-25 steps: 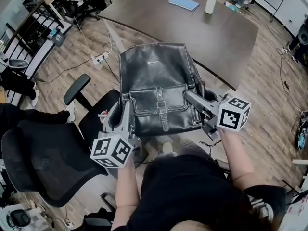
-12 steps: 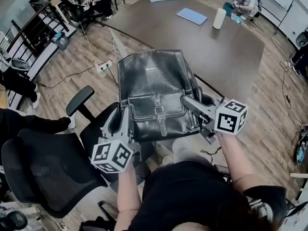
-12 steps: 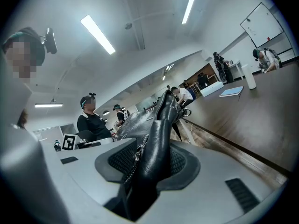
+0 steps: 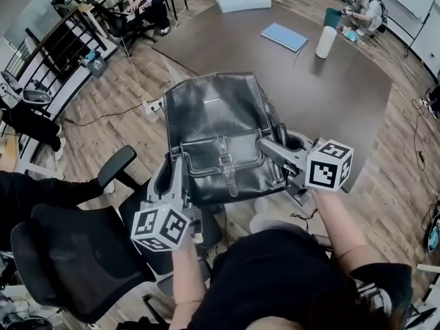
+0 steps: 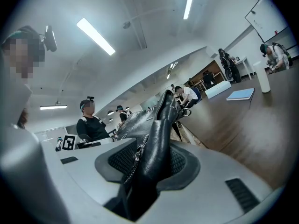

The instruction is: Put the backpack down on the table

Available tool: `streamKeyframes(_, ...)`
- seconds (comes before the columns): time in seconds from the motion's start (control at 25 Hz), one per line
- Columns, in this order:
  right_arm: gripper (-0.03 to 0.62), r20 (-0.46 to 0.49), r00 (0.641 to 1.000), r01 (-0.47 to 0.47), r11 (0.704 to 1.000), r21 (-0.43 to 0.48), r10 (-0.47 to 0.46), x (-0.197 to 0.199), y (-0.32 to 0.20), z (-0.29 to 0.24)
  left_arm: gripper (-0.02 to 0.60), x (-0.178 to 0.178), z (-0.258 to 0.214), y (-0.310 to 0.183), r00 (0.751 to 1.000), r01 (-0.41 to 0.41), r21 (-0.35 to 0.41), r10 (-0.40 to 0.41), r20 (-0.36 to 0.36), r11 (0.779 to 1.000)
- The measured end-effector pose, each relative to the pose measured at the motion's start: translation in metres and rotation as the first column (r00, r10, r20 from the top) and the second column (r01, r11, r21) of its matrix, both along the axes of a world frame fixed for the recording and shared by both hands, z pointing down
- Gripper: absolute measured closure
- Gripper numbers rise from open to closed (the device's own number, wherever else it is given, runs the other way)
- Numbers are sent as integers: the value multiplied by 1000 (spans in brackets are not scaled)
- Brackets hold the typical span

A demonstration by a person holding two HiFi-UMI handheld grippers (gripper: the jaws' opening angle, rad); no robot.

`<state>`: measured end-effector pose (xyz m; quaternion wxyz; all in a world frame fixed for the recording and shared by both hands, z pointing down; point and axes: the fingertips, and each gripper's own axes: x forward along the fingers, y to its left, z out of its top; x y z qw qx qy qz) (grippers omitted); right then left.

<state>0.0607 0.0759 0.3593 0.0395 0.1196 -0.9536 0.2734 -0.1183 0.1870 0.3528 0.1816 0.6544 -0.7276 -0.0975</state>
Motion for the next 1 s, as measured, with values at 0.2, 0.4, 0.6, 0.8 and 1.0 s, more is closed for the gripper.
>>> streamKeyframes(0.2, 431, 15, 1000, -4, 1000, 6, 4, -2, -46, -10, 466, -3, -10, -48, 1000, -4, 5, 4, 13, 1000)
streamKeyframes(0.4, 431, 16, 1000, -14, 1000, 14, 13, 6, -82, -8, 466, 4, -10, -86, 1000, -13, 5, 12, 26, 1000)
streamKeyframes(0.6, 431, 39, 998, -42, 999, 7, 42, 14, -120, -9, 466, 9, -16, -129, 998, -35, -5, 35, 54, 999)
streamKeyframes(0.8, 431, 55, 996, -64, 998, -12, 64, -2, -179, -22, 466, -8, -34, -193, 995, -51, -33, 54, 79, 998)
streamKeyframes(1.0, 431, 58, 995, -83, 997, -9, 83, 1, -188, -19, 466, -7, -31, -205, 994, -63, -32, 65, 87, 998)
